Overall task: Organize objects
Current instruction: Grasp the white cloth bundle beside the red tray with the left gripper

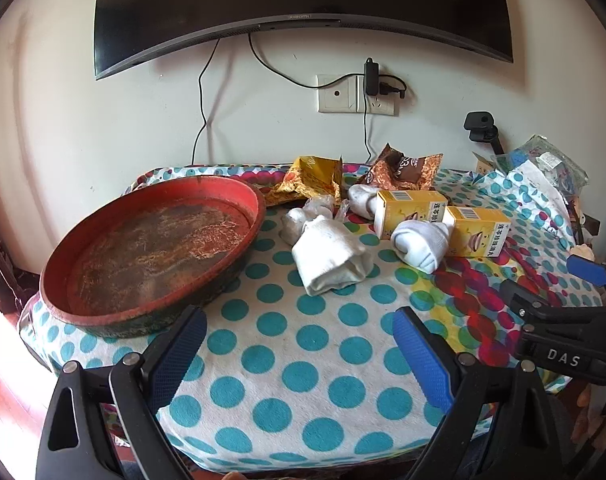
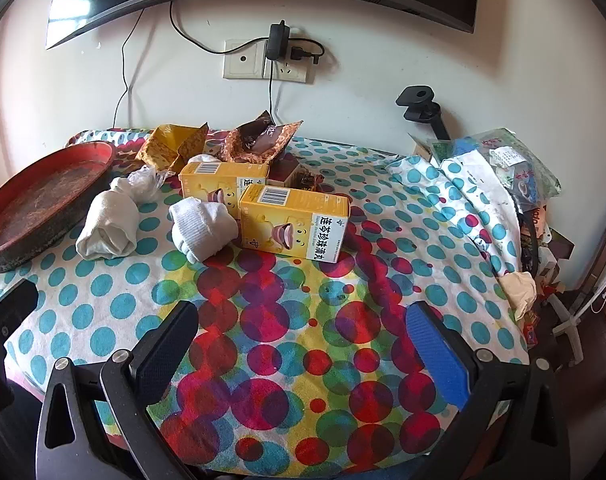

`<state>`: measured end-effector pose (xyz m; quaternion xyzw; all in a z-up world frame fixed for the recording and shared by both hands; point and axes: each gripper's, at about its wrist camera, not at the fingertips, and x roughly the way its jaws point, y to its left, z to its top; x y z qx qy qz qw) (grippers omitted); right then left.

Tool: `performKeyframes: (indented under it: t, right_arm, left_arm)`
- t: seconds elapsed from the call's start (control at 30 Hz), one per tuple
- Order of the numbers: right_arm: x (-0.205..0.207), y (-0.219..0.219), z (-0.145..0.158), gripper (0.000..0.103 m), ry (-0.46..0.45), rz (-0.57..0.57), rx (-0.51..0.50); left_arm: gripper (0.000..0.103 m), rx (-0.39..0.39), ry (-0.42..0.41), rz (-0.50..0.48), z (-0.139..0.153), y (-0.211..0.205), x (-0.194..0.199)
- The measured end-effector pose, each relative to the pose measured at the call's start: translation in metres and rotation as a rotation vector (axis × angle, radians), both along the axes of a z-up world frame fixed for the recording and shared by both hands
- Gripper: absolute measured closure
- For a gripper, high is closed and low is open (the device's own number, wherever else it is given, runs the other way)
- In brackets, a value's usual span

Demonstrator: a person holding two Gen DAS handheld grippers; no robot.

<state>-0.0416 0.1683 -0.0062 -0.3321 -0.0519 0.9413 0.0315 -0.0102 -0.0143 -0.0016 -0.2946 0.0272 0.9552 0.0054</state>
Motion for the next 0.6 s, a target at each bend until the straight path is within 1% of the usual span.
performKeyframes:
  t: [0.03, 0.17, 0.27, 0.37, 0.47, 0.6]
  right_arm:
    - [-0.001, 0.0, -0.002, 0.0, 0.001, 0.002, -0.002]
    - [-0.008, 0.002, -0.012, 0.0, -0.019, 0.009, 0.004]
    - [-0.012, 0.008, -0.019, 0.0, -0.035, 0.006, -0.015]
    - [-0.014, 0.014, -0.02, 0.0, -0.031, 0.009, -0.049]
    - [-0.014, 0.018, -0.019, 0.0, -0.024, 0.01, -0.068]
    - [-0.013, 0.024, -0.021, 0.0, -0.03, 0.016, -0.118]
  left_arm:
    - [0.007, -0.008, -0.004, -0.004, -0.001, 0.0, -0.005]
    - [0.007, 0.014, -0.039, -0.022, -0.007, 0.003, -0.031]
    - [0.007, 0.067, -0.063, -0.026, -0.009, 0.006, -0.054]
    - [0.007, 0.098, -0.087, -0.026, -0.012, 0.011, -0.075]
    - [0.007, 0.072, -0.094, -0.022, -0.013, 0.021, -0.091]
    - [0.009, 0.047, -0.126, -0.015, -0.022, 0.03, -0.108]
